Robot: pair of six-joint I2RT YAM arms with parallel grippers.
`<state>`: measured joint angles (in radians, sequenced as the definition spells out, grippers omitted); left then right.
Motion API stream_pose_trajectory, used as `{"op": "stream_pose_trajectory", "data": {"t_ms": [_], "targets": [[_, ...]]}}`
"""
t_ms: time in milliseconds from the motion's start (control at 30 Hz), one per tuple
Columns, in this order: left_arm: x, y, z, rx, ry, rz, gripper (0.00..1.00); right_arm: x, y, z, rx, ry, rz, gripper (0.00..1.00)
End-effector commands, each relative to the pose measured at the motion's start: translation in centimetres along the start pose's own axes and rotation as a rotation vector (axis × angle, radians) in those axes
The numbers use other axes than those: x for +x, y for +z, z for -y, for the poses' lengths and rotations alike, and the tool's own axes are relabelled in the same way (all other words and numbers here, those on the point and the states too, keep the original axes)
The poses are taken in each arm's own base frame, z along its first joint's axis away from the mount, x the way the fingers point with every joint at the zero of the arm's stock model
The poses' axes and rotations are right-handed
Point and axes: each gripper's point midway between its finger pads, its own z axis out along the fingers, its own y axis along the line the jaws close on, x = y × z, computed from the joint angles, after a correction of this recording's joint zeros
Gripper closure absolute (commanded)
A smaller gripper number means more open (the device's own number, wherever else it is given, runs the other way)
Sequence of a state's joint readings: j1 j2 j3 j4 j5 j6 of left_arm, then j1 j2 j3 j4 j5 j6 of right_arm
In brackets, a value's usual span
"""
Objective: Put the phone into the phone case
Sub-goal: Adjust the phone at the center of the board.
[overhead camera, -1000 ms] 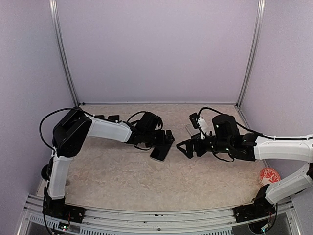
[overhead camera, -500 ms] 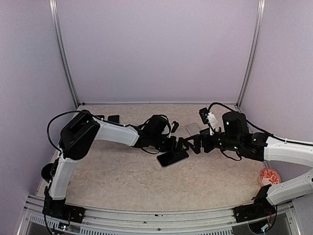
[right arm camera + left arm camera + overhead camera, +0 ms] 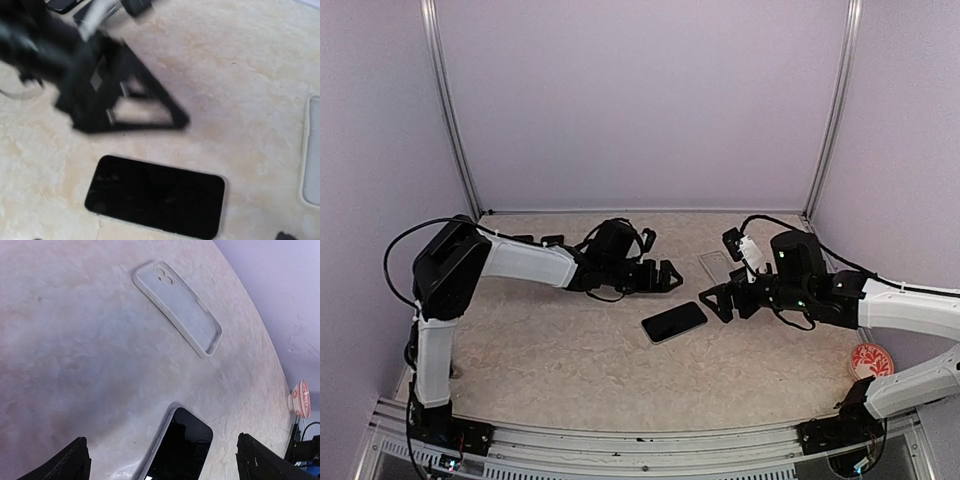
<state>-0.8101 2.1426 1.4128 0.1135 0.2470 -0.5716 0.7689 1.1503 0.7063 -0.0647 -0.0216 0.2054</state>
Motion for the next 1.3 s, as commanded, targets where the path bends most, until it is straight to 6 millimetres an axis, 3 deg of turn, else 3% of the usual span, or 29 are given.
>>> {"op": "stream_pose_trajectory", "data": {"t_ms": [0, 267, 500, 667, 800, 1067, 1267], "targets": [[-3.5, -4.4, 1.4, -0.070, -0.033, 0.146, 0.01, 0.3, 0.1, -0.4, -0.035, -0.022, -0.014, 0.00], [-0.7, -7.0, -0.5, -0.132, -0.112, 0.163, 0.01, 4.0, 1.1, -6.2, -0.401, -0.016, -0.137, 0.00], [-0.5, -8.7, -2.2, -0.228, -0.113, 0.202, 0.01, 7.0, 1.9, -8.5, -0.538, -0.004, -0.249, 0.00], [-0.2, -9.6, -3.5, -0.265, -0.146, 0.224, 0.01, 9.1, 3.4, -9.1, -0.540, -0.007, -0.324, 0.00], [-0.4, -9.9, -3.3, -0.239, -0.158, 0.236, 0.01, 10.4, 5.0, -9.2, -0.511, -0.017, -0.371, 0.00], [-0.7, -10.2, -2.4, -0.201, -0.145, 0.241, 0.01, 9.8, 7.6, -8.9, -0.452, -0.044, -0.369, 0.00], [-0.6, -10.3, -2.4, -0.195, -0.144, 0.237, 0.01, 10.7, 8.9, -9.1, -0.456, -0.051, -0.406, 0.00]]}}
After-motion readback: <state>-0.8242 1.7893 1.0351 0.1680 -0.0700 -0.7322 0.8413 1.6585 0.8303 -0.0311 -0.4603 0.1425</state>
